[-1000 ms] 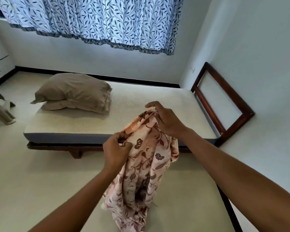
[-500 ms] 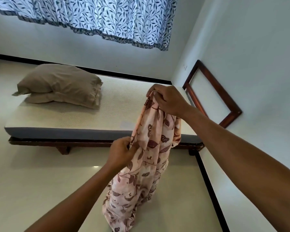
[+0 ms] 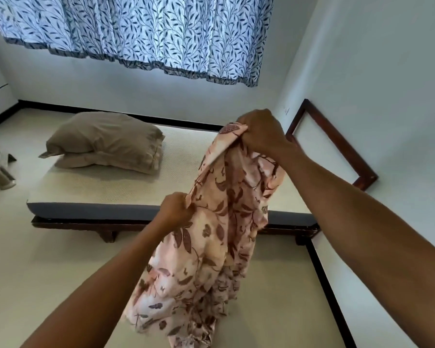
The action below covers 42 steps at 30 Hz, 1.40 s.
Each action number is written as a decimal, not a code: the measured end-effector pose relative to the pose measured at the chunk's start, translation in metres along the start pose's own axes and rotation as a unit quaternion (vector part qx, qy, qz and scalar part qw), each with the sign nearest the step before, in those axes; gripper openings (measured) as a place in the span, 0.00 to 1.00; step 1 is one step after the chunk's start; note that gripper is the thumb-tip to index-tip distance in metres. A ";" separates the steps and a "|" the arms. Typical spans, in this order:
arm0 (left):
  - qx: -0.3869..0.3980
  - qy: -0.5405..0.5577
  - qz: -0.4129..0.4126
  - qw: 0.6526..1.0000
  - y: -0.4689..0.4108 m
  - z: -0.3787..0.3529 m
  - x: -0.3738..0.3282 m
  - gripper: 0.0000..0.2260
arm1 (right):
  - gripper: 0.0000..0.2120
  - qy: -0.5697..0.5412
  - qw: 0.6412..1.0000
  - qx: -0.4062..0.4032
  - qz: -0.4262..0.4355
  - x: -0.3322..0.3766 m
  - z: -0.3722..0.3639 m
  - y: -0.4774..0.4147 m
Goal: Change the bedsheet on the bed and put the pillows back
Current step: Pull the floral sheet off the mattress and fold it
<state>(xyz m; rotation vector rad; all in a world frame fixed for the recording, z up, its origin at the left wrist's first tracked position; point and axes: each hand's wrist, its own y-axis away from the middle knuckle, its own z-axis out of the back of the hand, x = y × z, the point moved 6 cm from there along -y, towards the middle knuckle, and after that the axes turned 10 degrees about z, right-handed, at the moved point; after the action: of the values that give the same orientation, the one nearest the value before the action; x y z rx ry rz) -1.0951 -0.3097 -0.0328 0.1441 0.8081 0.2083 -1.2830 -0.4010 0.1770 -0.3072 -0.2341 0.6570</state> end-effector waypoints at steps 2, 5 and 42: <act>-0.041 -0.019 0.039 0.998 -0.007 0.014 0.022 0.09 | 0.14 0.013 0.999 -0.029 -0.011 -0.016 0.014 0.002; -0.136 -0.011 0.054 0.989 -0.006 0.047 0.040 0.11 | 0.23 0.037 0.963 -0.205 -0.172 -0.071 0.065 0.019; -0.258 0.034 -0.059 0.964 0.066 0.103 0.064 0.10 | 0.18 -0.070 0.925 -0.268 -0.259 -0.016 0.020 -0.057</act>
<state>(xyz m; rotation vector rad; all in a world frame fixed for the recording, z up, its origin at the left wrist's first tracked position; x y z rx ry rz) -0.9850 -0.2351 0.0062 -0.4035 0.8045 0.3056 -1.2696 -0.4500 0.2142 -0.6964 -0.6130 0.0748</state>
